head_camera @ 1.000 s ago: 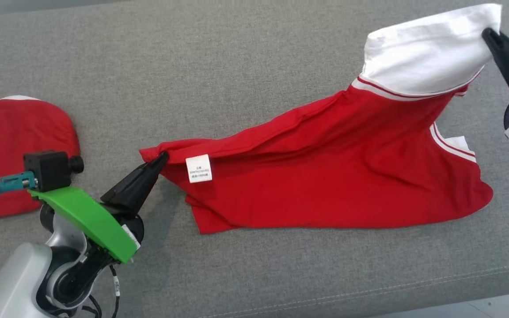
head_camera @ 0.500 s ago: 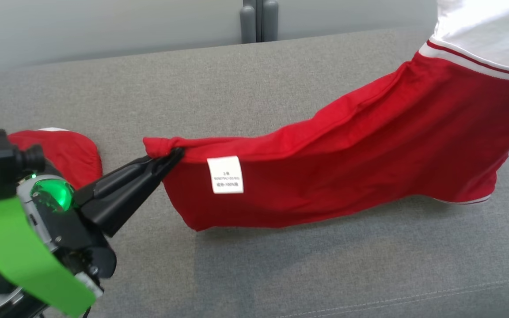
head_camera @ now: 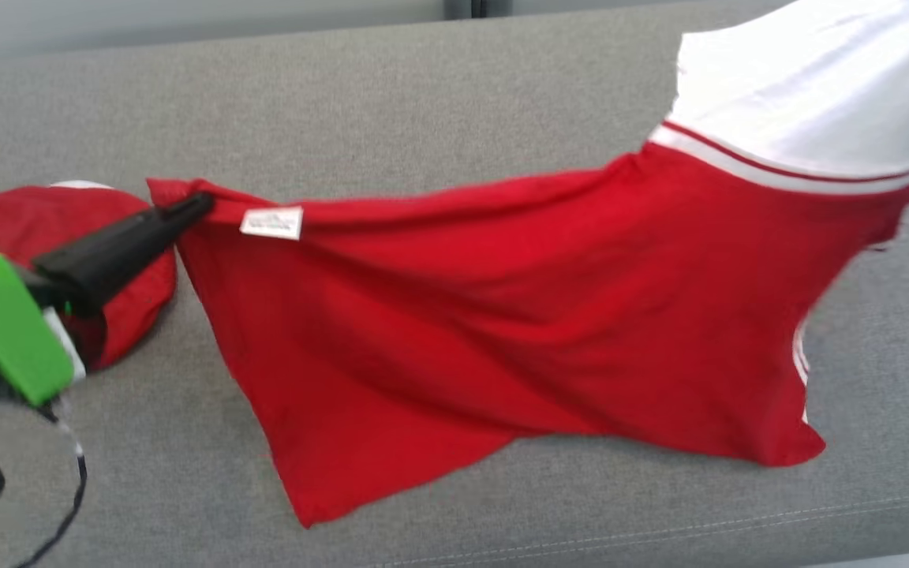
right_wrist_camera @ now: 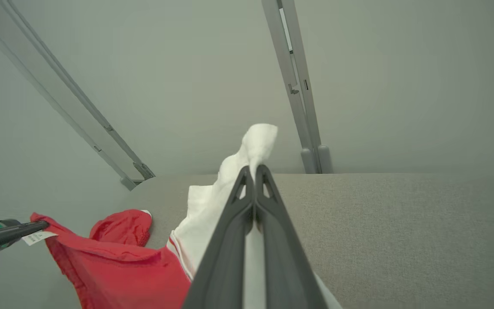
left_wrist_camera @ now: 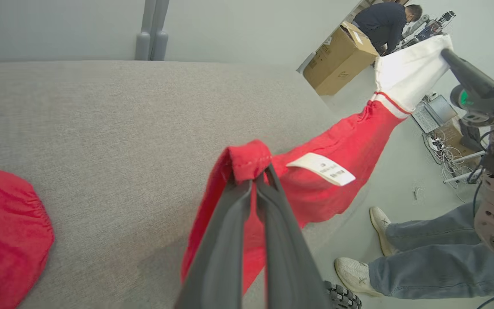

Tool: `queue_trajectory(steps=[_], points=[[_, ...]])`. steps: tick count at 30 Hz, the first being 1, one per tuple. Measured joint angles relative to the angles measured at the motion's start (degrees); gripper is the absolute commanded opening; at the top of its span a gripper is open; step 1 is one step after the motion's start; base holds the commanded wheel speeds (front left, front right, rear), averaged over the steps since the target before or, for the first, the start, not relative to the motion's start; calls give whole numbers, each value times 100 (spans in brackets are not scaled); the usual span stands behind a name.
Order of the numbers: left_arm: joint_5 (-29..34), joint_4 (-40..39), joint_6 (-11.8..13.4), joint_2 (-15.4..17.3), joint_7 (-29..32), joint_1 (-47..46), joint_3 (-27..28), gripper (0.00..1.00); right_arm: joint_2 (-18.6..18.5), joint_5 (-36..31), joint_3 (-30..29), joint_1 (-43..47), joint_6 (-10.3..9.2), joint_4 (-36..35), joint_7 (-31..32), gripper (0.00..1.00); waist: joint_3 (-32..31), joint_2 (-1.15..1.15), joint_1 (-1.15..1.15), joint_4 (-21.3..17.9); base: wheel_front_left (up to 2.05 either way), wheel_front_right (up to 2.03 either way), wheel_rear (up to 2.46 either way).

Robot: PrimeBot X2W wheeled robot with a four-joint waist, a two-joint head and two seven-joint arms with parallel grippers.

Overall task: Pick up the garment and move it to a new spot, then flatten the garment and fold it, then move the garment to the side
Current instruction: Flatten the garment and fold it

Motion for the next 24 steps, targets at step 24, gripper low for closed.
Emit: queue_trajectory(steps=[24], points=[[2786,1964,-1028,-1879,-2956,-2515,-522,0,1781,-2587,667,-3296,-116,1510,-2490,0,1717,0,1,559,0,0,0]])
